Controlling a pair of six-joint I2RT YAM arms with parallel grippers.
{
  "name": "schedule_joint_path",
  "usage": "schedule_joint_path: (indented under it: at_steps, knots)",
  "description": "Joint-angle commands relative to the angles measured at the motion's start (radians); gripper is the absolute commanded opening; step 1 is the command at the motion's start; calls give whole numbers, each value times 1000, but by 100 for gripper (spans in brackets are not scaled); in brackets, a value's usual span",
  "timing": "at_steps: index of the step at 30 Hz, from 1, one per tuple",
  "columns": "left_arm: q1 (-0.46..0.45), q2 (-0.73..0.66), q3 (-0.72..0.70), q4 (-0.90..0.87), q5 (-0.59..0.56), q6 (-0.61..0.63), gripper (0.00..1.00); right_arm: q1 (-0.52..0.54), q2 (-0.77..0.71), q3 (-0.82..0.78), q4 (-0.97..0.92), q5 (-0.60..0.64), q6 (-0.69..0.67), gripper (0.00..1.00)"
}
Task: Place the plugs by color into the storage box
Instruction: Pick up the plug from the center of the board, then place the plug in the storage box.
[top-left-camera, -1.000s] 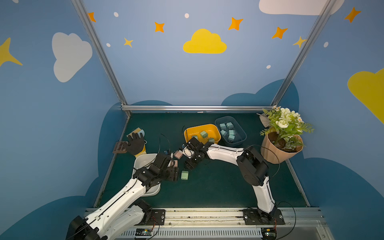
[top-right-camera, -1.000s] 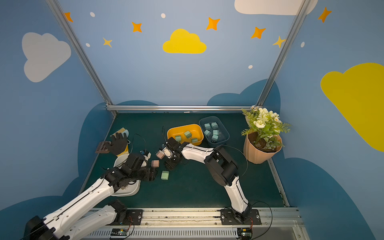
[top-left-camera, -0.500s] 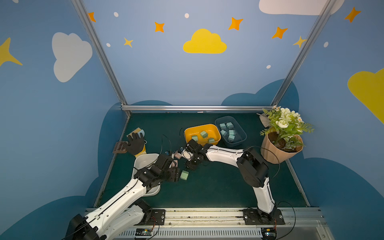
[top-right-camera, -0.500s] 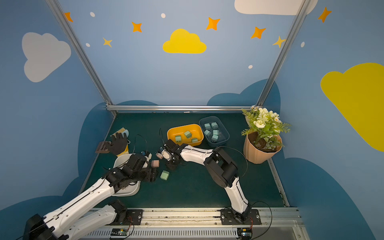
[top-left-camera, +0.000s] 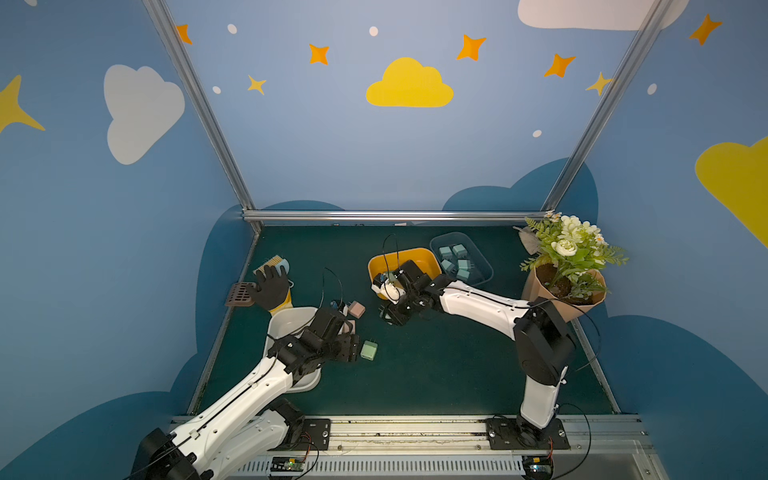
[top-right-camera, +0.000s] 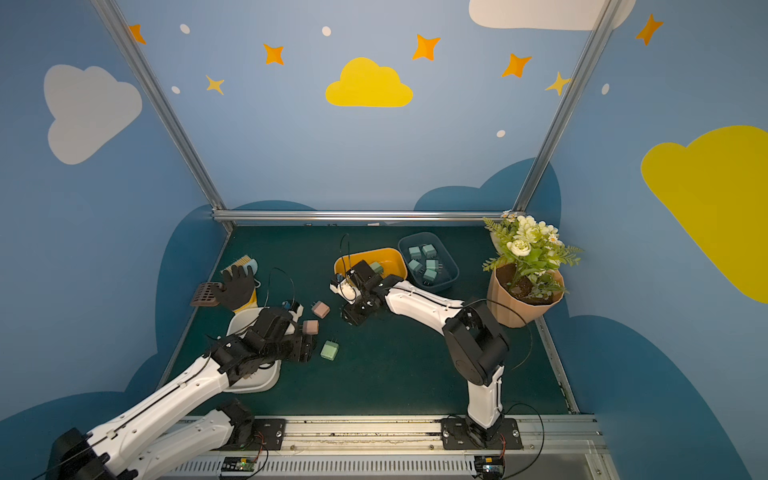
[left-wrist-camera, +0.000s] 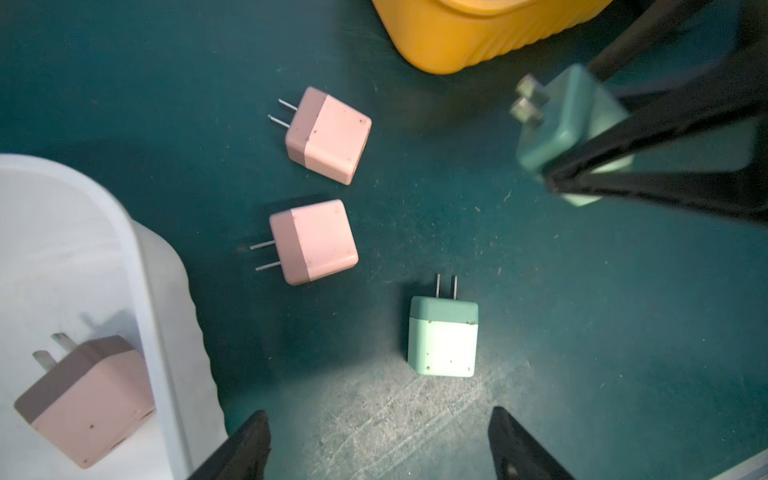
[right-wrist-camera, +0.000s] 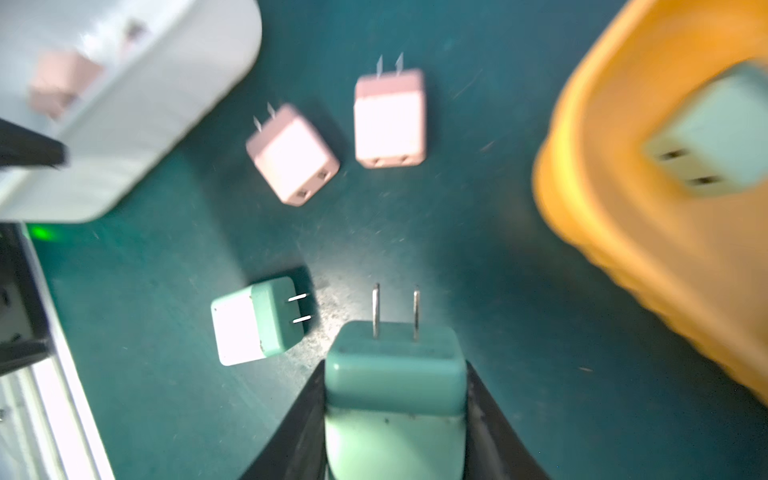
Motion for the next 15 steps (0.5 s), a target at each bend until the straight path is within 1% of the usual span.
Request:
schedule_joint_path:
  at_steps: [1, 4, 6, 11, 15]
  knots:
    - [26, 20, 33, 99, 15, 59, 83, -35, -30, 38, -19, 1, 12, 29]
    - [59, 82, 66, 161, 61, 83, 83, -75, -12, 87, -39, 42, 19, 29]
    - [78, 150, 112, 174, 92, 92, 83, -101, 10, 123, -58, 73, 11, 29]
    - [97, 311, 230, 189, 132, 122, 83, -165, 67, 196, -83, 154, 15, 29]
    - [113, 408, 289, 238, 177, 145, 84, -224, 129, 275, -120, 192, 41, 31]
